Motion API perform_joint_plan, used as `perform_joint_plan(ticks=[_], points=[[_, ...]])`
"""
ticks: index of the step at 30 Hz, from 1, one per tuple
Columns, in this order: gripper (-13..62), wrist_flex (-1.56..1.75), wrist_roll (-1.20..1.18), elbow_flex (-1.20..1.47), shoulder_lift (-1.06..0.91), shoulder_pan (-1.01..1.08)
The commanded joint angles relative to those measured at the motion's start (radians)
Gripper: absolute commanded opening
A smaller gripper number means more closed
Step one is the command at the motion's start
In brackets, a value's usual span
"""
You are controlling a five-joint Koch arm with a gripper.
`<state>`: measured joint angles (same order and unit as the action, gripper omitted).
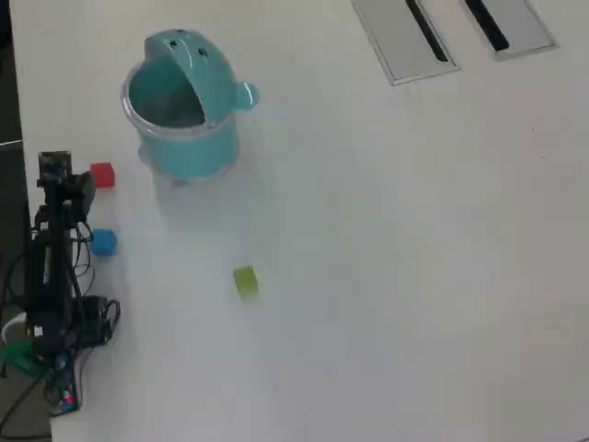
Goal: Grasp RGB lego blocks and put them in the bin one by one.
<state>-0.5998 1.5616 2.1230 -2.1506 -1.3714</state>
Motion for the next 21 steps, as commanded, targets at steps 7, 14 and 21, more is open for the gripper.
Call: perform_joint_plan(ticks=[7,14,21], points=[[28.9,0.225,0.029,-0.077,0.201,-0.014],[29.4,0.299,0.029,-0.08,0.321,-0.035],[29.4,0.33,0.028,-0.1,0.428,-0.04]])
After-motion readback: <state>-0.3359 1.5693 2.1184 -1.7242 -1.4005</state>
